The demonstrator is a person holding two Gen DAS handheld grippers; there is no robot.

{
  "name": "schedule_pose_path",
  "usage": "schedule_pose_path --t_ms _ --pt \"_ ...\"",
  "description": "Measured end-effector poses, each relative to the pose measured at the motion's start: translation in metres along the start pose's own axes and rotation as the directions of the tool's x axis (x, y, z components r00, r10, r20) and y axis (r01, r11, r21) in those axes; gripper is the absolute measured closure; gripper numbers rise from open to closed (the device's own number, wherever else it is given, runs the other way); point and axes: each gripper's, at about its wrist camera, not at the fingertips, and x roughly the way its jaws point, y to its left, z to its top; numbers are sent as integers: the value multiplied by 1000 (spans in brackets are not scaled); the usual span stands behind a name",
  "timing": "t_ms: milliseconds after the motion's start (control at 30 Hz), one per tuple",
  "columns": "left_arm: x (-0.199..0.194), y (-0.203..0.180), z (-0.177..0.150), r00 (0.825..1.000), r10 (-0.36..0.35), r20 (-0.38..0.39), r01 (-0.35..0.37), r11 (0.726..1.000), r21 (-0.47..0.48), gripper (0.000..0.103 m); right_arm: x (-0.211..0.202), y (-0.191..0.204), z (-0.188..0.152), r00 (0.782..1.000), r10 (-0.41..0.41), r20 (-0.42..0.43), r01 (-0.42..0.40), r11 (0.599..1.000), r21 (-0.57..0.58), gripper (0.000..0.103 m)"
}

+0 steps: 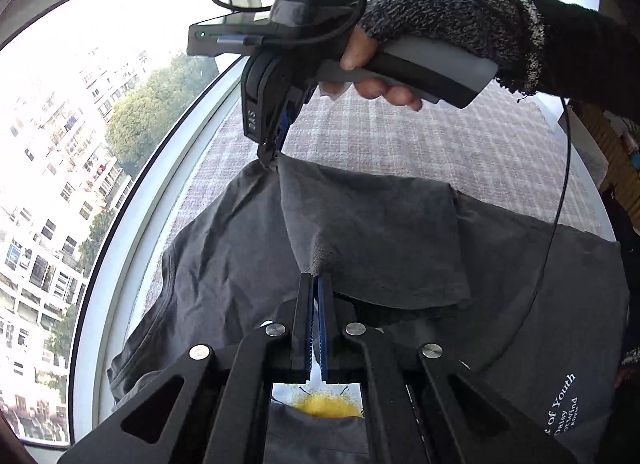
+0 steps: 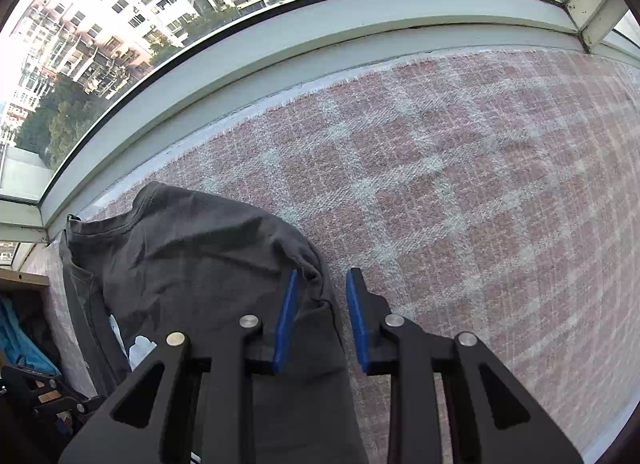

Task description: Fold clothes

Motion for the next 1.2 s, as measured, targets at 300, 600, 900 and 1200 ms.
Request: schedule_pose_path --t_ms 300,600,900,1200 --pt "38 26 -16 995 -20 -96 13 997 -73 101 -55 -24 -76 989 125 85 -104 971 -215 73" --pt "1 -3 -15 997 -70 -28 67 992 -109 100 -8 -13 -108 991 77 111 -48 969 -242 81" --pt "53 -84 6 954 -268 -136 272 962 11 92 28 -31 -150 987 155 -35 -159 968 -194 81" --pt "-9 -104 -24 966 -162 -203 162 987 -18 85 -94 -105 -262 927 227 299 -192 971 -140 75"
